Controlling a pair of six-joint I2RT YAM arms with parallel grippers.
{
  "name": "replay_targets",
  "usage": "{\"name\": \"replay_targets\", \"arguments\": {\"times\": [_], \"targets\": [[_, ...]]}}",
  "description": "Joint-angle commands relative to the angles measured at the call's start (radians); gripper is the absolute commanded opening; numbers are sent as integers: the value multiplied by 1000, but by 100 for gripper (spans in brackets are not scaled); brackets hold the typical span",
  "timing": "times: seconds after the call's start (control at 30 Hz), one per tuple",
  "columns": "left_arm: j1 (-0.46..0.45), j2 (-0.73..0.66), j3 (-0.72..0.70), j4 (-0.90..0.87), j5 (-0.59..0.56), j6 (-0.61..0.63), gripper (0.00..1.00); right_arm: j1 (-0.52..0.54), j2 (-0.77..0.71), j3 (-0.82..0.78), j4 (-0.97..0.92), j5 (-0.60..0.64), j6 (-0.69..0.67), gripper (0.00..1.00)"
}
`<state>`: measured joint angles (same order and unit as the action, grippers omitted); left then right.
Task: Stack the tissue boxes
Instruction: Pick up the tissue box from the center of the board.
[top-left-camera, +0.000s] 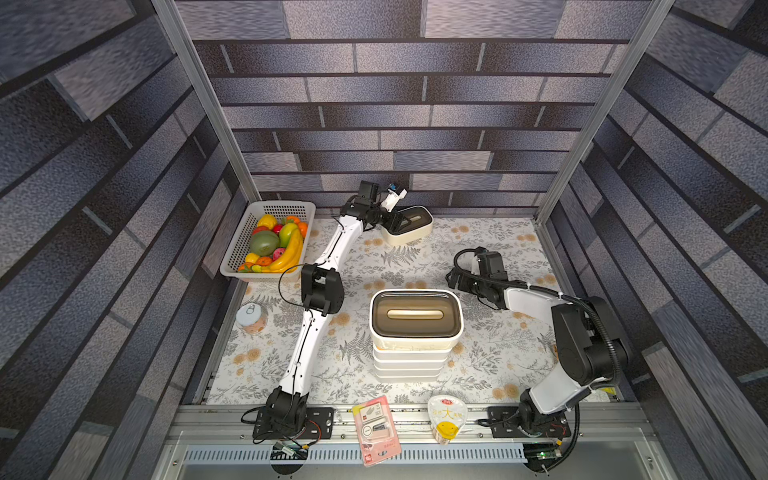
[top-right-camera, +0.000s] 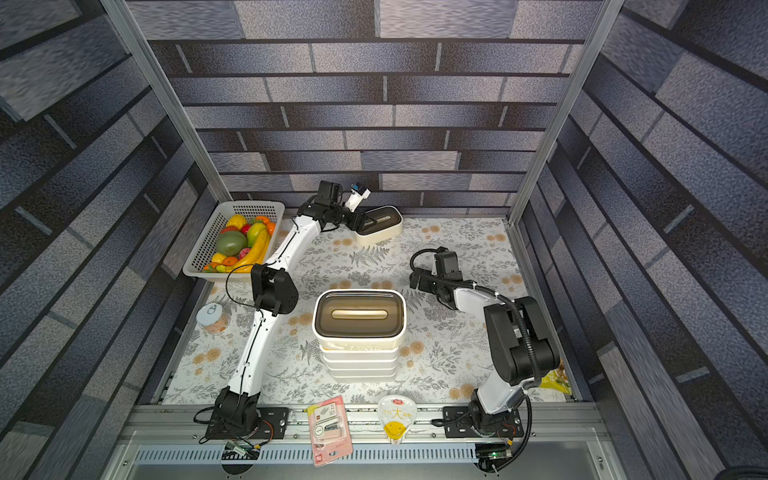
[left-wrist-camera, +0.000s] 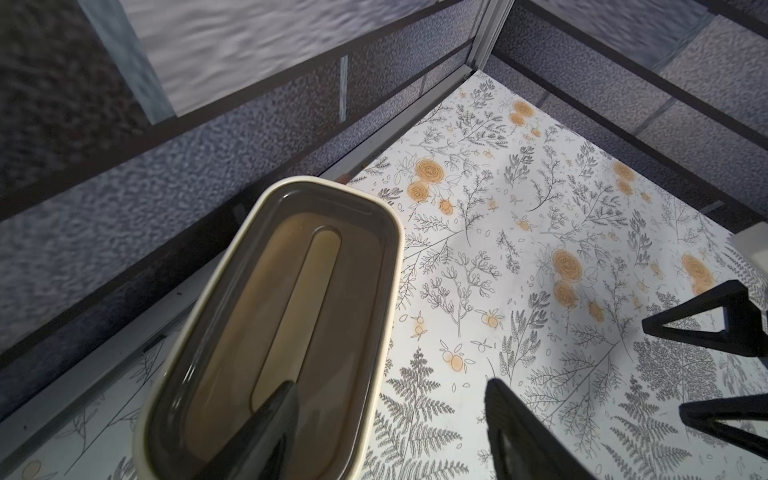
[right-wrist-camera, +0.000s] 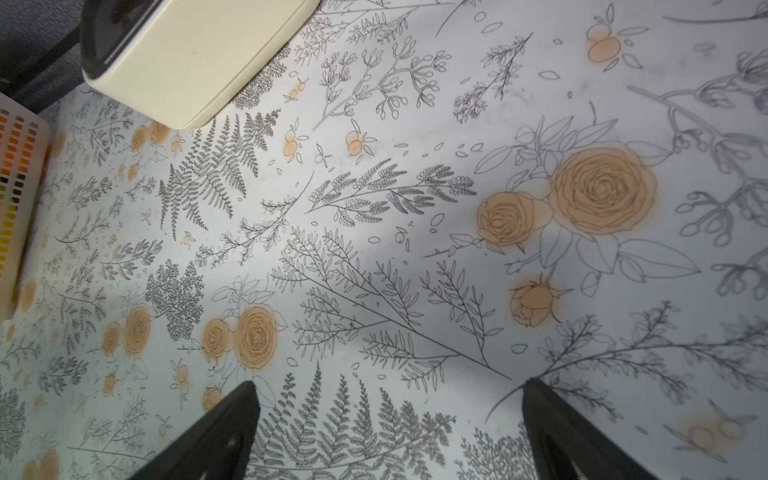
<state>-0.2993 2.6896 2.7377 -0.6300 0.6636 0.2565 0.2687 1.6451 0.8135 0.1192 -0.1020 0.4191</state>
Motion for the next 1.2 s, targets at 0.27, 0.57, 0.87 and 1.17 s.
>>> {"name": "replay_targets", "arguments": {"times": [0.27,0.57,0.87,1.17], "targets": [[-13,107,24,72,25,50,73,6,-10,-50,190,-75,27,100],[-32,122,17,8,-2,129,74,7,13,-72,225,-102,36,100],[-50,114,10,-70,-156,198,80,7,17,-64,212,-118,33,100],[-34,105,8,-209,-215,270,79,7,27,-49,191,-125,27,100]]}}
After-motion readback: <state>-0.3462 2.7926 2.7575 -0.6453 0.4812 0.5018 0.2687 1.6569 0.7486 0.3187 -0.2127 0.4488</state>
